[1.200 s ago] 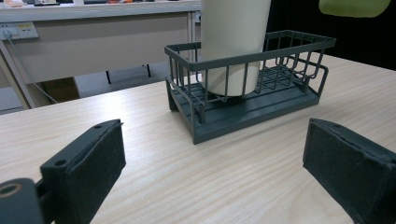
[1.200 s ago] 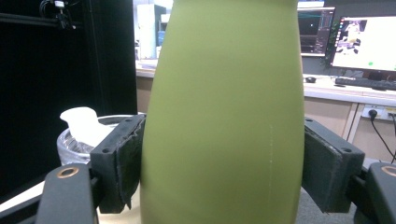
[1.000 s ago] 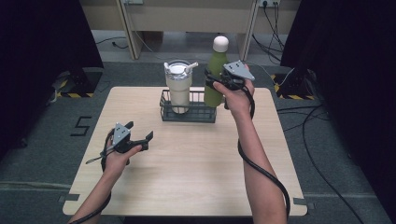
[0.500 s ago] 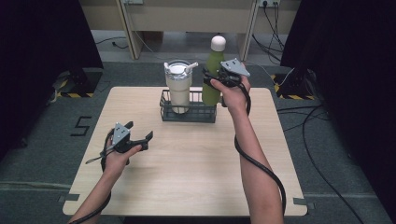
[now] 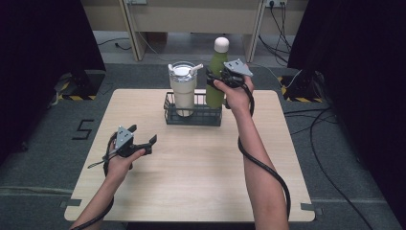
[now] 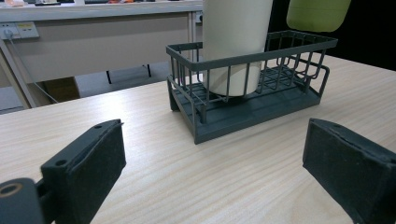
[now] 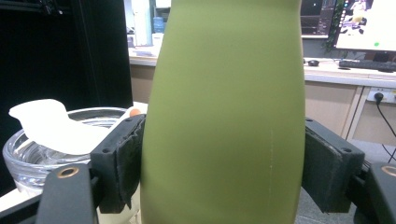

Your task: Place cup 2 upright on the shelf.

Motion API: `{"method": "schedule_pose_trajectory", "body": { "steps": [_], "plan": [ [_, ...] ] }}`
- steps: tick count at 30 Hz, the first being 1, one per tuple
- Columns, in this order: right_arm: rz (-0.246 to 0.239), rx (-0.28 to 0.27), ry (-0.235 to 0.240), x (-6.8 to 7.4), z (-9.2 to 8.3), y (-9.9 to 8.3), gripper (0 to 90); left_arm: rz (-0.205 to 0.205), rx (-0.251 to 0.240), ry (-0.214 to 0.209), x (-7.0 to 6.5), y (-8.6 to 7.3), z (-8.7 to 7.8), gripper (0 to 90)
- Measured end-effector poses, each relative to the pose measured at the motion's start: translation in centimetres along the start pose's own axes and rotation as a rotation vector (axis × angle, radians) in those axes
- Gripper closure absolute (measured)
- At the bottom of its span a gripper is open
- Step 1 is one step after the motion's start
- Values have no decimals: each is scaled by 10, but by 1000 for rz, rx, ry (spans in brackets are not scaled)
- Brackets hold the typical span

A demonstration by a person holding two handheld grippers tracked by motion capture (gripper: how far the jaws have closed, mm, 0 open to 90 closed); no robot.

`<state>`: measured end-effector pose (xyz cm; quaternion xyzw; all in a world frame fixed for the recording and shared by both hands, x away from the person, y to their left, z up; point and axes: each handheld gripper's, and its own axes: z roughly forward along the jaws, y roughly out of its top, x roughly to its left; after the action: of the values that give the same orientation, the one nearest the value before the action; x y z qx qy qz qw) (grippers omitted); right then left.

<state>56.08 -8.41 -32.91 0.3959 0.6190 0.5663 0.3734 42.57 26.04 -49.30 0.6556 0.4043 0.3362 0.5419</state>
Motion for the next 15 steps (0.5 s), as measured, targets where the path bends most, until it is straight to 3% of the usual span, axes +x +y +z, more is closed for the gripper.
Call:
{"method": "schedule_pose_trajectory", "body": {
  "steps": [15],
  "plan": [
    [-4, 11, 6, 4, 9, -1, 242, -1, 3, -3, 0, -1, 0, 51]
  ]
}}
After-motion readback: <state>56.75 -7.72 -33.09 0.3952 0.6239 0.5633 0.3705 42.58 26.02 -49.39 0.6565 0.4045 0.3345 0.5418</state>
